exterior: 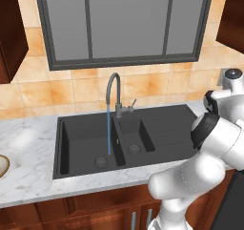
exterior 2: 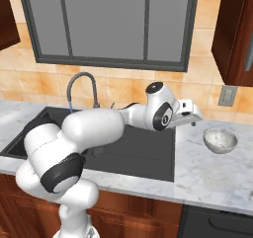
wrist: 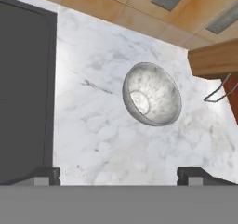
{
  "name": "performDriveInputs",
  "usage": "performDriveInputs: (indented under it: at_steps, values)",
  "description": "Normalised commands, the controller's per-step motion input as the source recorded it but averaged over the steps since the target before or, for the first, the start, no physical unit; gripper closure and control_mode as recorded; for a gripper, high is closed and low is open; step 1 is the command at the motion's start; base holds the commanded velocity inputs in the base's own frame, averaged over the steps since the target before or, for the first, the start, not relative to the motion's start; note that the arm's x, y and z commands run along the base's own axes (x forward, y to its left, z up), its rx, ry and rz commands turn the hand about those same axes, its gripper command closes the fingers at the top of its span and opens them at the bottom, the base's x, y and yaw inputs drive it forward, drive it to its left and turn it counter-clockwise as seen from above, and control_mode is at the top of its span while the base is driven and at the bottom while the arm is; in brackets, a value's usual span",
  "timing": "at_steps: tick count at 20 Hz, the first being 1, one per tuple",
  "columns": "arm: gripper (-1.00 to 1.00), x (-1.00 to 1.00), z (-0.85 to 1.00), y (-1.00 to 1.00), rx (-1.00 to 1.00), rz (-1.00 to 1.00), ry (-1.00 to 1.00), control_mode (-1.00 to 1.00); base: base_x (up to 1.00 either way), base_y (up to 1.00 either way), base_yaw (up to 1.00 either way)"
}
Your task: Rinse each bowl for a few seconds and place them down in the sink or on the counter.
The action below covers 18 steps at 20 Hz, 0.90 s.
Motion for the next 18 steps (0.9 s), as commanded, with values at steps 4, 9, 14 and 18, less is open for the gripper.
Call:
performDriveInputs:
  at_steps: [4, 9, 14, 18]
  values:
    - [-1.00, 0.14, -0.26, -0.13, -0.01, 0.09, 0.00, -1.00, 0.00, 0.00, 0.00]
    - [-1.00, 0.19, -0.20, -0.18, -0.01, 0.06, 0.00, -1.00, 0.00, 0.00, 0.00]
    - [-1.00, 0.20, -0.11, -0.23, 0.00, 0.05, 0.00, -1.00, 0.00, 0.00, 0.00]
    - [-1.00, 0.09, -0.01, -0.34, 0.00, 0.04, 0.00, -1.00, 0.00, 0.00, 0.00]
